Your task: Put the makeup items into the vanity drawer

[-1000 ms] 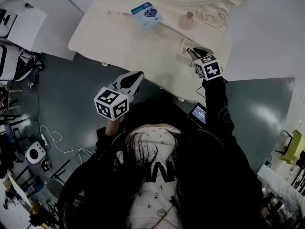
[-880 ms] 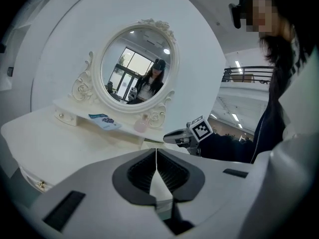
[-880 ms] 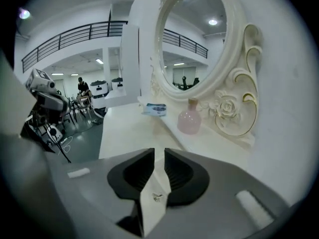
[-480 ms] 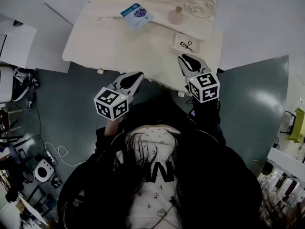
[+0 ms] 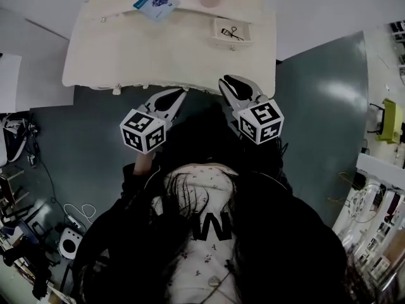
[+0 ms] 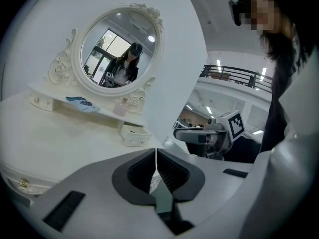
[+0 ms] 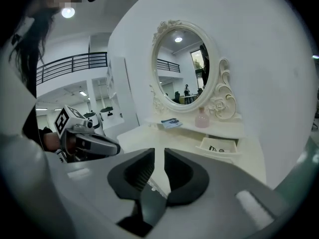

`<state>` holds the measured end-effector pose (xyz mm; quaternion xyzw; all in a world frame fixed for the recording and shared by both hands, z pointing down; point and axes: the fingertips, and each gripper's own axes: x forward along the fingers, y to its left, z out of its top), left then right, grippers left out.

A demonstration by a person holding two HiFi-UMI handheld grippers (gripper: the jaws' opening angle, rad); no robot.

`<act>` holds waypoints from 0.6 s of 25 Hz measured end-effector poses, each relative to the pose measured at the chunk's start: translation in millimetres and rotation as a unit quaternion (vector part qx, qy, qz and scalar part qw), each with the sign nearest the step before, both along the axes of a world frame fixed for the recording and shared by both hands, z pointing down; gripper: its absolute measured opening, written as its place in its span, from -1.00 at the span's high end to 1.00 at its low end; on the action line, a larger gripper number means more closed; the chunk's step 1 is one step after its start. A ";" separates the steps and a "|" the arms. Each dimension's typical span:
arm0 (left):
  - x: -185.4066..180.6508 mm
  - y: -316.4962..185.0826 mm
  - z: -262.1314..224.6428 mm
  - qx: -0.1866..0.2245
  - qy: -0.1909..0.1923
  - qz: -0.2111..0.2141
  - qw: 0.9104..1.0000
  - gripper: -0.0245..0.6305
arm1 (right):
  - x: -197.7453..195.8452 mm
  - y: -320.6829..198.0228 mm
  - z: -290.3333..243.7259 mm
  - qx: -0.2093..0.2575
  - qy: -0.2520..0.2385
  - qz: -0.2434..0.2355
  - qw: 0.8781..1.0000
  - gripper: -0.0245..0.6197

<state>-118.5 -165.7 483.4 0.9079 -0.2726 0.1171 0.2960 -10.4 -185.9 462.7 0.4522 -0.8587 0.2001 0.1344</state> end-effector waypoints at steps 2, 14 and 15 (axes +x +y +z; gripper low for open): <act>7.0 6.6 0.0 -0.002 0.008 0.011 1.000 0.93 | 5.9 11.6 1.2 -0.008 0.005 0.011 1.000 0.70; 22.6 21.1 4.7 0.011 -0.002 0.021 1.000 0.93 | 4.3 44.9 3.7 -0.017 0.019 -0.012 1.000 0.71; 25.6 23.2 3.9 0.013 -0.004 0.019 1.000 0.93 | 6.4 50.0 3.1 -0.015 0.020 -0.016 1.000 0.71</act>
